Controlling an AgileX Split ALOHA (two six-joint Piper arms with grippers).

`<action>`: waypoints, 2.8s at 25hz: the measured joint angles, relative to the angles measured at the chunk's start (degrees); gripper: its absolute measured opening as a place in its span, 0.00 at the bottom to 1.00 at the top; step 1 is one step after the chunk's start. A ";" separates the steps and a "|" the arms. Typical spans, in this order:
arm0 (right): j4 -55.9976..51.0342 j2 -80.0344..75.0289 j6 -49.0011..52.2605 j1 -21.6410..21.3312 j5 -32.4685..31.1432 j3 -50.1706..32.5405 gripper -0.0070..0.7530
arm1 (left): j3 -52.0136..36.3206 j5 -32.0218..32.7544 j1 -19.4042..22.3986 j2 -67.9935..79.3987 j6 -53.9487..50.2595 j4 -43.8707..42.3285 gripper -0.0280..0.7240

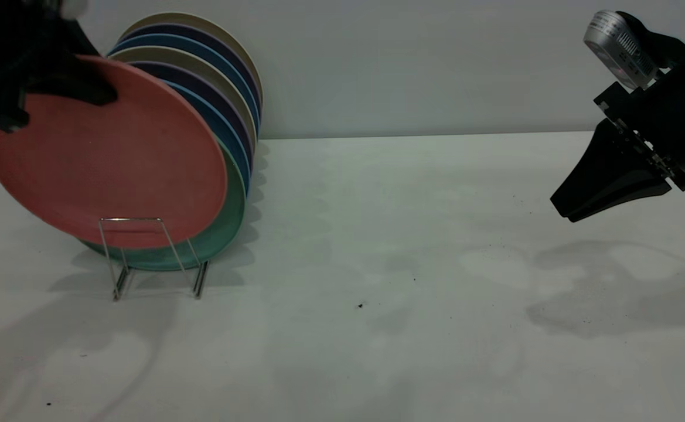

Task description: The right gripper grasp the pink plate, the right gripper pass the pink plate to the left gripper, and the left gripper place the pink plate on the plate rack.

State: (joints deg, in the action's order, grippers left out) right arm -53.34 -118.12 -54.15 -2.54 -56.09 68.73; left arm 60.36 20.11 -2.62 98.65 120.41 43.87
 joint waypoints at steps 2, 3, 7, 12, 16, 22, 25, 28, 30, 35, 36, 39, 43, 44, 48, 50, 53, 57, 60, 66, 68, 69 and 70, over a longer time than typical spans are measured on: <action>0.12 0.00 0.00 0.00 0.00 0.00 0.12 | 0.00 -0.47 -0.23 0.98 0.00 -0.24 0.19; 0.12 0.00 0.00 0.00 0.00 0.00 0.12 | 0.00 -0.72 -0.22 1.41 0.00 -0.24 0.19; 0.17 0.00 0.00 0.00 0.00 0.00 0.12 | 0.00 -1.47 -0.22 3.09 0.00 -0.35 0.19; 0.28 0.00 0.00 0.00 0.00 0.00 0.13 | 0.00 -1.88 -0.22 3.74 0.00 -0.35 0.19; 0.28 0.00 0.00 0.00 0.00 0.00 0.13 | 0.00 -1.75 -0.22 3.74 0.00 -0.40 0.19; 0.66 0.00 0.00 0.00 0.00 0.00 0.14 | 0.00 -0.91 -0.22 3.74 -0.21 -0.40 0.32; 1.07 0.00 0.07 0.00 0.00 0.00 0.14 | 0.00 -1.09 -0.22 3.74 -1.53 -0.40 0.51; 1.39 0.00 0.27 0.00 0.00 0.00 0.14 | 0.00 -1.34 -0.22 3.74 -2.77 -0.40 0.68; 1.45 0.00 0.27 0.00 0.00 0.00 0.14 | 0.00 -1.19 -0.22 3.74 -3.20 -0.40 0.76; 1.73 0.00 0.27 0.00 0.00 0.00 0.15 | 0.00 0.89 -0.22 1.58 -6.00 -0.47 0.84; 2.00 0.00 0.27 0.00 0.00 0.00 0.15 | 0.00 1.55 -0.22 0.88 -6.70 -0.47 0.84; 2.59 0.00 0.27 0.00 0.18 0.00 0.16 | 0.00 5.64 -0.22 -1.73 -8.14 -0.91 0.84; 2.74 0.00 0.38 0.00 0.22 0.00 0.16 | 0.00 11.27 -0.22 -5.59 -12.19 -2.24 0.81; 2.74 0.00 0.81 0.00 0.22 0.00 0.16 | 0.00 12.11 -0.22 -6.86 -15.71 -2.45 0.80; 4.76 0.51 4.40 0.00 1.20 0.00 0.16 | 0.00 11.66 0.32 -11.80 -40.01 -3.27 0.78; 9.69 1.85 8.13 0.31 3.24 0.00 0.16 | 0.00 12.08 2.18 -13.91 -57.33 -5.36 0.78; 21.43 5.75 18.05 1.87 6.82 0.00 0.16 | 0.00 15.61 5.58 -15.88 -80.23 -13.53 0.78; 41.02 12.89 34.55 5.72 8.06 0.00 0.17 | 0.00 23.28 8.60 -17.69 -106.16 -31.18 0.78; 52.76 18.23 45.70 8.81 4.14 0.00 0.18 | 0.00 28.24 9.07 -19.92 -117.75 -42.77 0.78; 55.81 29.33 50.64 12.59 -6.60 -1.68 0.22 | -0.22 36.28 9.18 -28.79 -118.25 -43.51 0.78; 55.14 34.06 49.81 13.45 -7.66 -3.86 0.25 | -1.45 37.44 9.18 -32.57 -116.68 -41.67 0.78; 54.55 36.97 49.08 13.66 -8.03 -5.18 0.27 | -2.26 37.72 9.18 -34.81 -116.35 -40.92 0.78; 53.81 39.51 48.37 13.92 -8.15 -6.57 0.29 | -3.44 37.83 9.18 -37.12 -116.15 -40.43 0.78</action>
State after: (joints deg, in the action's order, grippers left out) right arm 0.47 -78.60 -5.78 11.38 -64.24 62.16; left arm 56.92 57.95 6.56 61.53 4.26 3.44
